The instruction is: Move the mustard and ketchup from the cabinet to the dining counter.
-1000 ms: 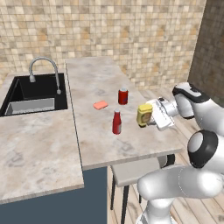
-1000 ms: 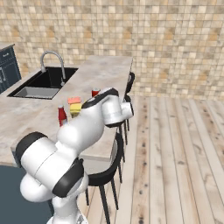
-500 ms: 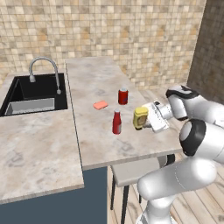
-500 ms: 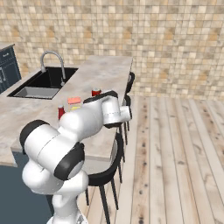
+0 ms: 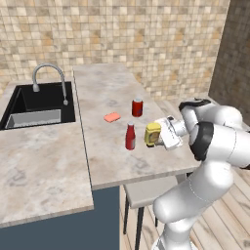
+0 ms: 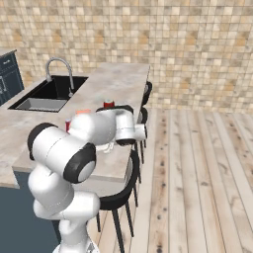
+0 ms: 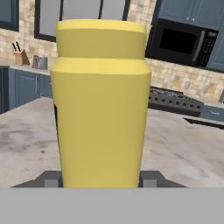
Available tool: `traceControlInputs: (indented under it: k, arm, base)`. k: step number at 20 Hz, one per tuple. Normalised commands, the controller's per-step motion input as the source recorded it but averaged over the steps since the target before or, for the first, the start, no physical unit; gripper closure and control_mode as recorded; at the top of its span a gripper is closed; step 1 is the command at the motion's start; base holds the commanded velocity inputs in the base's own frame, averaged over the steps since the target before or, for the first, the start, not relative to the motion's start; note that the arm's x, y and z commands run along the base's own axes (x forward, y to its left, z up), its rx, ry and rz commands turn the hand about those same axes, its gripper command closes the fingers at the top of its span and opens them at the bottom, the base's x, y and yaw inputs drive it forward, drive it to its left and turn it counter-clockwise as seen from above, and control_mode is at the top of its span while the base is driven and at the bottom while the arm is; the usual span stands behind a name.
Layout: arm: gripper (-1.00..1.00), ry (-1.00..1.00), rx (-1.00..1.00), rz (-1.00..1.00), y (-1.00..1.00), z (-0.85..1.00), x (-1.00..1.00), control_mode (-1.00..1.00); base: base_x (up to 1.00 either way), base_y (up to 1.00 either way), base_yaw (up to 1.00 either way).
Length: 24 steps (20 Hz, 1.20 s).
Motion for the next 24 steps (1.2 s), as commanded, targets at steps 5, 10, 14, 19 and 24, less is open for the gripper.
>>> traceControlInputs:
  k: [5,10,14,19,24]
  arm:
    - [1.0,0.0,0.05,0.0,0.07,-0.19,0.28,-1.0]
    - [1.0,0.0,0.03,0.0,0.04,-0.15,0.24,-1.0]
    - [1.0,0.0,0.0,0.0,0.05,-0.13,0.08,-1.0]
    - [-1.0,0.0,0.0,0.0,0.0,-0.09,0.01,-1.0]
    - [-1.0,0.0,0.0,0.0,0.0,-0.01,0.0,-1.0]
  base:
    - [0.0,0.0,0.0]
    - [0.0,0.0,0.0]
    - [0.0,0.0,0.0]
    - [0.0,0.0,0.0]
    - [0.0,0.0,0.0]
